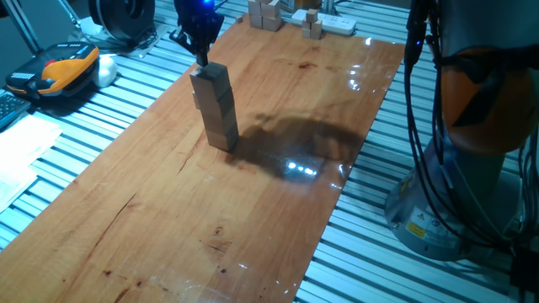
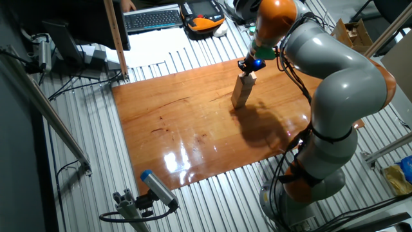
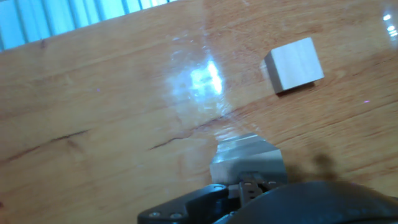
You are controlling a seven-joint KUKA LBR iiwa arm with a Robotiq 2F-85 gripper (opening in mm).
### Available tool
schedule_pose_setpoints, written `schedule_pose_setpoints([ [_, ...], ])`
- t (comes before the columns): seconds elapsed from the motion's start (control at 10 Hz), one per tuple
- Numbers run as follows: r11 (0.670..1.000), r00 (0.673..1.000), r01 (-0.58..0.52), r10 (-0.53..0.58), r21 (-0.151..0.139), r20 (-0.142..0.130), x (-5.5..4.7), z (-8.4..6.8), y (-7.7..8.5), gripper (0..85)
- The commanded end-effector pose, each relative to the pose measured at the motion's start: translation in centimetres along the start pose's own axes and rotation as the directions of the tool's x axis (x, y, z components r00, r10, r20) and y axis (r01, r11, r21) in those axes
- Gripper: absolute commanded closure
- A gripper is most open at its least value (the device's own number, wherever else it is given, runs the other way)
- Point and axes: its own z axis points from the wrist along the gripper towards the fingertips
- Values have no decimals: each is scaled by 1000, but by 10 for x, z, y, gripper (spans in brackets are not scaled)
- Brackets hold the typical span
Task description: Stack the blocks in a vertical line of five
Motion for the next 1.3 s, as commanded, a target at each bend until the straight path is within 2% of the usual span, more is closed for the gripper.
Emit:
schedule_pose_setpoints([
  [0.0, 1000, 1000, -5, 5, 5, -5, 0, 0, 0, 850],
  [0.1, 1000, 1000, -1, 1, -4, -14, 0, 0, 0, 850],
  [0.7, 1000, 999, 27, -26, 16, -19, 1, 0, 0, 850],
  [1.2, 997, 997, 71, -71, 16, -13, -12, -7, -25, 850],
])
